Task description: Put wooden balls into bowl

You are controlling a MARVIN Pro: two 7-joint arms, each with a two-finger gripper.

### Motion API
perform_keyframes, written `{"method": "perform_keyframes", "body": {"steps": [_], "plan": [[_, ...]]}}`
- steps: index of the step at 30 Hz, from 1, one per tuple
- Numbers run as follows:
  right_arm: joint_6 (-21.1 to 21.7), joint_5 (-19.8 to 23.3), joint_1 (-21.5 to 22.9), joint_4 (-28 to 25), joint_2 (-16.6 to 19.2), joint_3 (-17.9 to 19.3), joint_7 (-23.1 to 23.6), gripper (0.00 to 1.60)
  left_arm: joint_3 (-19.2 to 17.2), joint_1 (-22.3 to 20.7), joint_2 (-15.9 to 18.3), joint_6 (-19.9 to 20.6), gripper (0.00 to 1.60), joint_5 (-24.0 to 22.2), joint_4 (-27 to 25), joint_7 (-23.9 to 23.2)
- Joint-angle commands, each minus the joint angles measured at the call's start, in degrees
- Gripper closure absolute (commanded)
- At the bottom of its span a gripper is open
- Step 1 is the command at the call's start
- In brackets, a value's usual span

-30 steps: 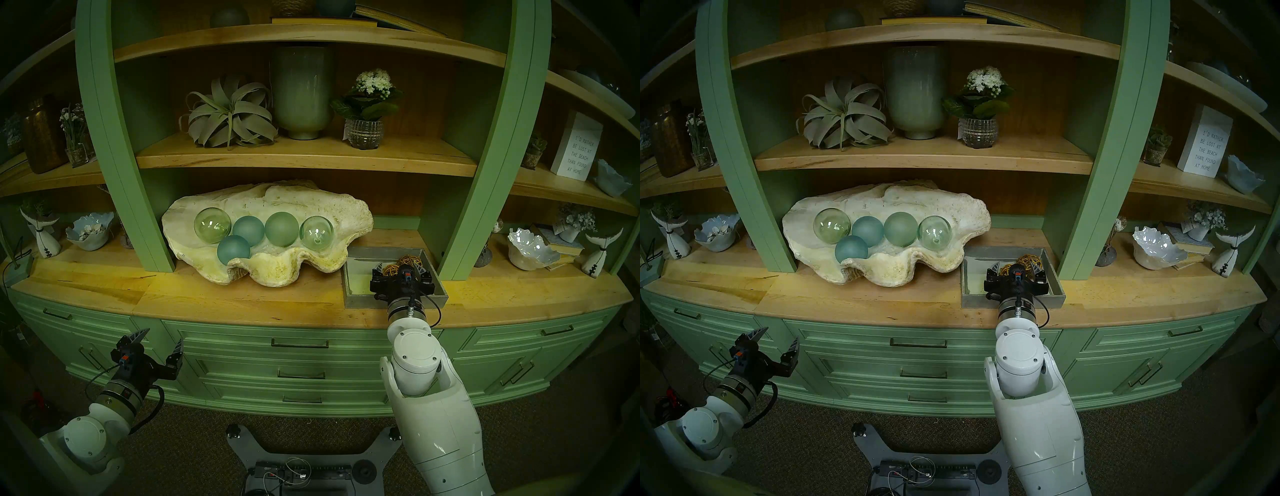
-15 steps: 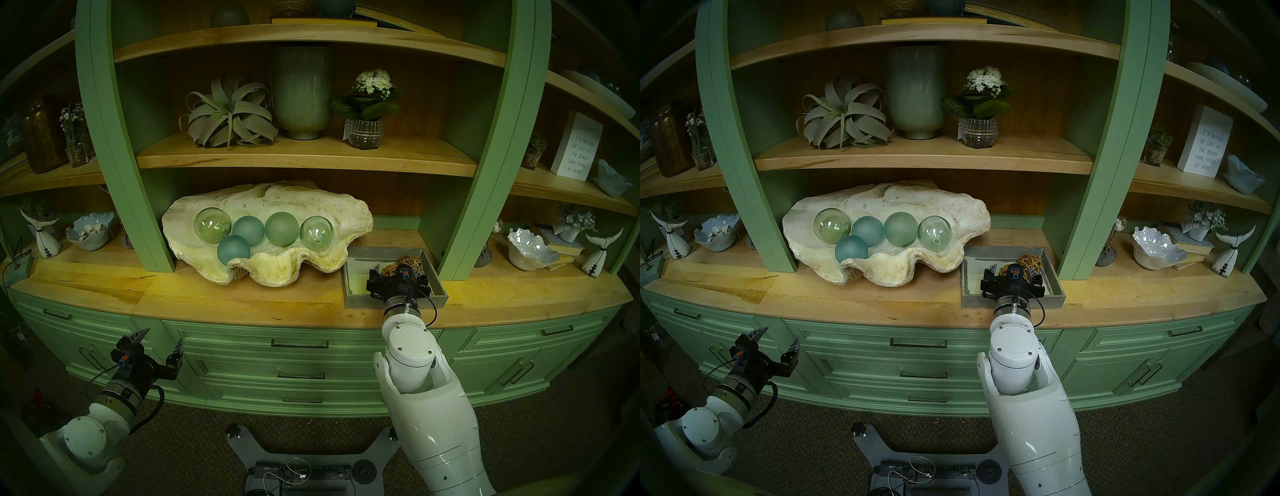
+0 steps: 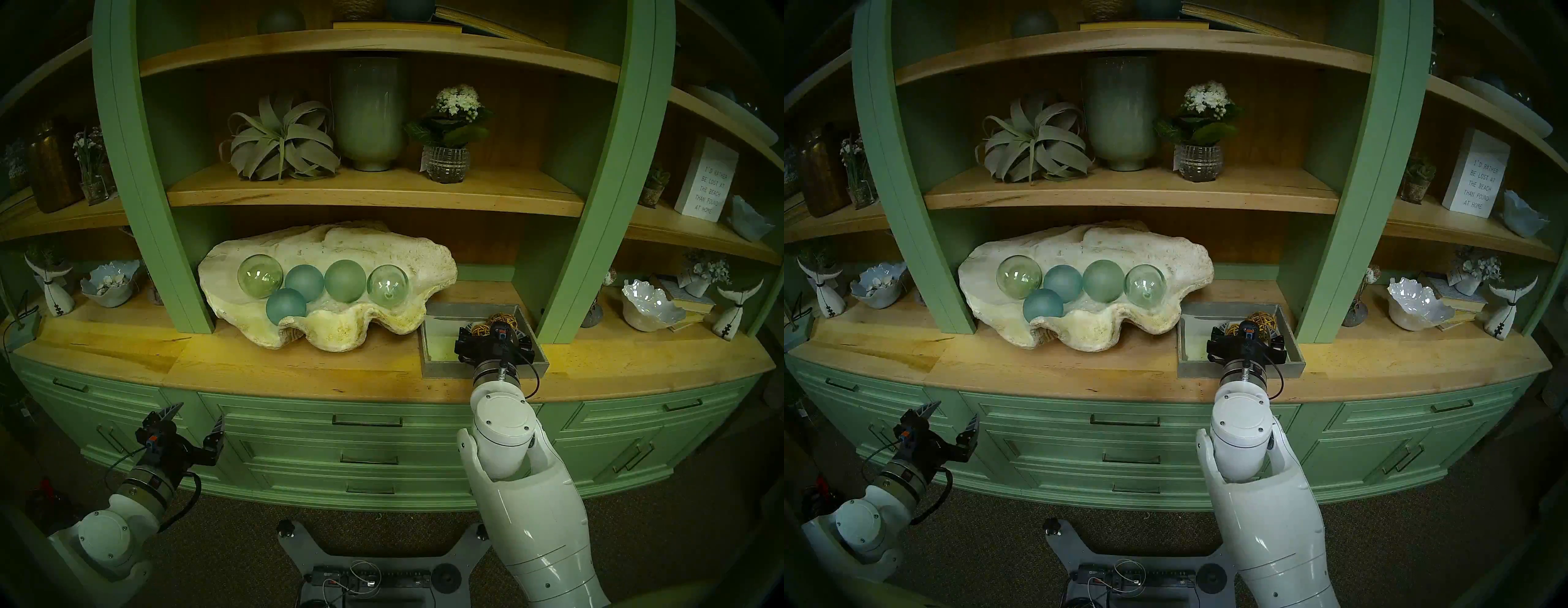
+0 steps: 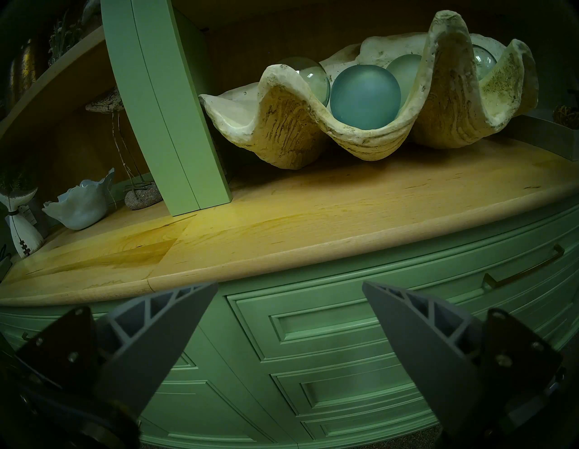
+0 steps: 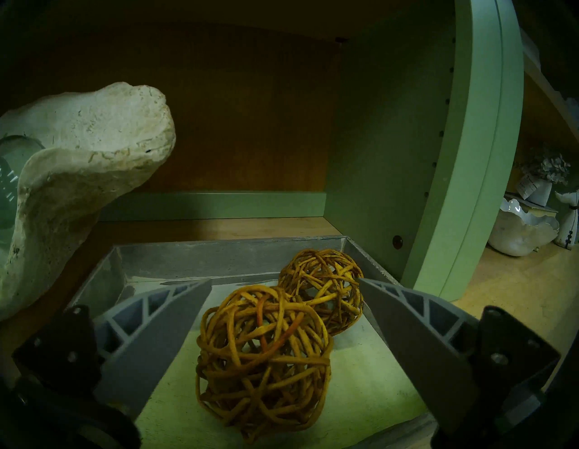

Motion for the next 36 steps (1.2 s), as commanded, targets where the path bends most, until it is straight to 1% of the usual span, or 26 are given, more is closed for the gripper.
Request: {"method": "perform_keyframes", "body": {"steps": [1, 3, 8, 15, 19, 27, 29, 33, 36], "plan": [[0.35, 1.57, 0.95, -2.47, -0.08, 0.20, -0.69, 0.00, -0.72, -0.06, 0.07, -0.77, 0.00, 0.14, -0.92, -0.06], [1.14, 2.41, 1.01, -2.58, -0.01, 0.03, -0.73, 0.00, -0.71, -0.06, 0.08, -0.78, 0.00, 0.14, -0.93, -0.05], [1.34, 3.13, 1.27, -2.21, 0.04, -0.20, -1.22, 0.00, -0.71, -0.05, 0.11, -0.78, 0.00, 0.13, -0.93, -0.03], [2.84, 6.41, 2.23, -1.76, -0.19, -0.21, -1.56, 0.00, -0.69, -0.05, 0.14, -0.78, 0.00, 0.11, -0.92, 0.00], [3.03, 6.80, 2.69, -1.50, -0.27, -0.36, -1.84, 0.00, -0.68, -0.06, 0.16, -0.78, 0.00, 0.10, -0.92, 0.02], [4.38, 9.50, 4.27, -0.90, -1.15, 0.73, -1.88, 0.00, -0.65, -0.06, 0.20, -0.77, 0.00, 0.08, -0.92, 0.06], [5.33, 10.85, 4.69, -0.98, -1.44, 1.37, -1.56, 0.00, -0.64, -0.06, 0.22, -0.78, 0.00, 0.07, -0.92, 0.07], [5.76, 11.67, 5.12, -0.82, -1.40, 1.88, -0.97, 0.00, -0.64, -0.05, 0.23, -0.78, 0.00, 0.07, -0.92, 0.08], [6.65, 13.33, 6.33, 0.05, -1.88, 3.04, -0.54, 0.00, -0.64, -0.05, 0.24, -0.79, 0.00, 0.06, -0.92, 0.10]]}}
